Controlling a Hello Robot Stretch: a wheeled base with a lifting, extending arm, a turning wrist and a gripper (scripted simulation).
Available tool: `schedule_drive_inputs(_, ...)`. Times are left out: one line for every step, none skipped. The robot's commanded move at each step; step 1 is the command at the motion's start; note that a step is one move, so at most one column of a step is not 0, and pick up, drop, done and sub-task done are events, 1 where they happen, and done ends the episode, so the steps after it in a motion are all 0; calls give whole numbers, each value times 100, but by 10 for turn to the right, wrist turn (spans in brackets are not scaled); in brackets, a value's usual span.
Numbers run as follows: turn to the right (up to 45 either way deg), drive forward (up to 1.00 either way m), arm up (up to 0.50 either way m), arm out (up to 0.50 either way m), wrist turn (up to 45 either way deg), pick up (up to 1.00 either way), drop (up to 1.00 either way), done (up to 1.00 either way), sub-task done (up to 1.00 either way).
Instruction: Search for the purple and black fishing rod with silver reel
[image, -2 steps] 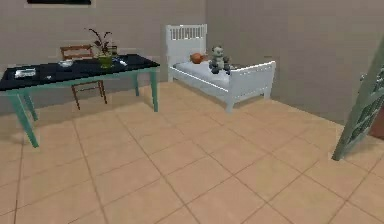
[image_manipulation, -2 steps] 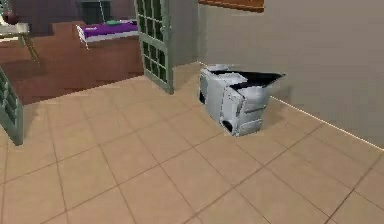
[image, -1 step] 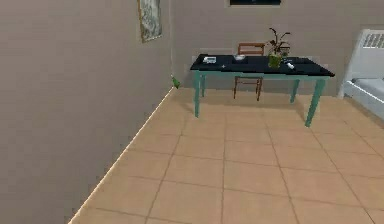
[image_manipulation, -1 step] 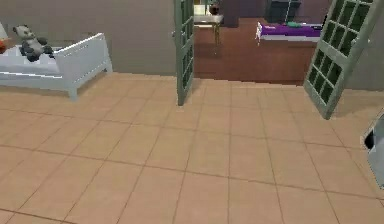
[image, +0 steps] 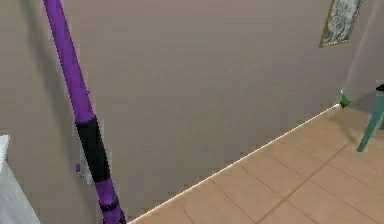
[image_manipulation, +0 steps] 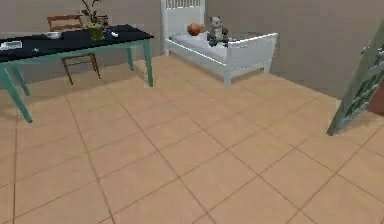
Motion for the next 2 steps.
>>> schedule_drive_inputs(-300,0,0,0,0,0,0,0,0)
schedule_drive_inputs(0,0,0,0,0,0,0,100,0)
